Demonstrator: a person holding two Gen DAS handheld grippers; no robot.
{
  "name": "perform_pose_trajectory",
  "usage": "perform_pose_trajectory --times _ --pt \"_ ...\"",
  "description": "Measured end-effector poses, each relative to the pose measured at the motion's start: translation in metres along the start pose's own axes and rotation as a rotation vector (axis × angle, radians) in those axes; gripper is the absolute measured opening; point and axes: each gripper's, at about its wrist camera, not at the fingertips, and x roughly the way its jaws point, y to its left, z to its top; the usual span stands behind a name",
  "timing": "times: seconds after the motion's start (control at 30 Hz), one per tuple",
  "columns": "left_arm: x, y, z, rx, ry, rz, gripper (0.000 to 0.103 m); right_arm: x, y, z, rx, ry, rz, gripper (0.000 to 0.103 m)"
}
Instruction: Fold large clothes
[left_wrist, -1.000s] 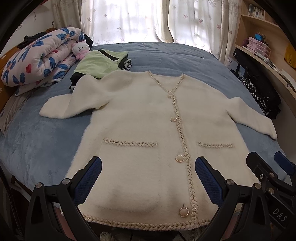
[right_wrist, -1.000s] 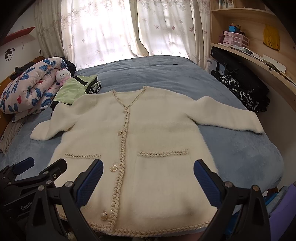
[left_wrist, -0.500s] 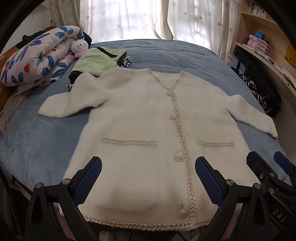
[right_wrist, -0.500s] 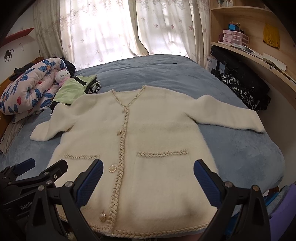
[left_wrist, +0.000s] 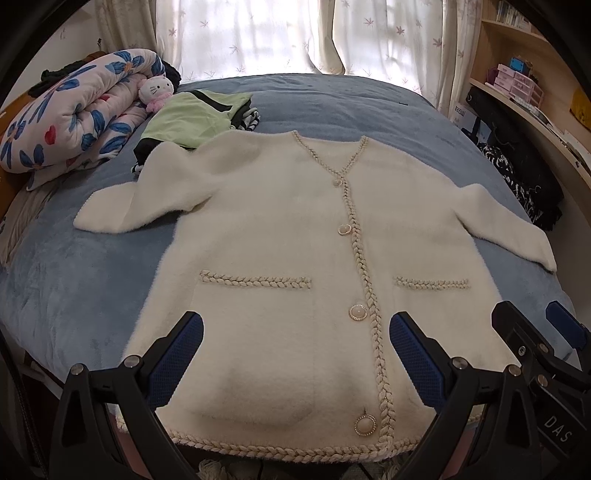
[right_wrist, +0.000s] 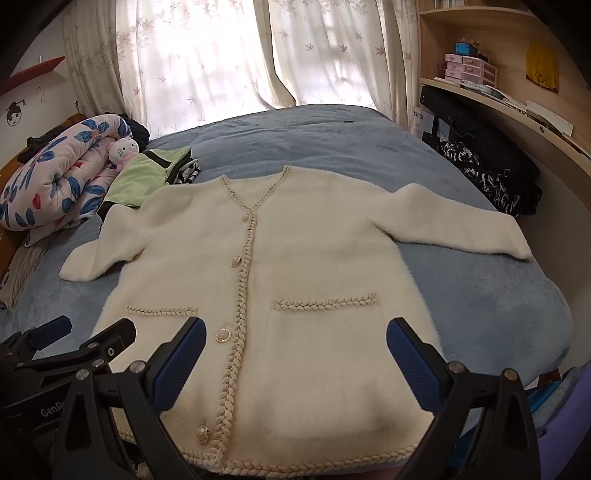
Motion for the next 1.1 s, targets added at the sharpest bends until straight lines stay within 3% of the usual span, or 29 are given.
perform_pose_trajectory --times 0.67,1.1 --pt "0.004 -0.005 0.005 0.007 0.002 0.010 0.100 0.007 -0.003 0.000 0.012 -0.002 0.004 0.099" --pt "0.008 -0.015 0.015 0.027 -0.041 -0.014 0.100 0.012 -0.014 0.006 0.023 -0.020 0.026 0.099"
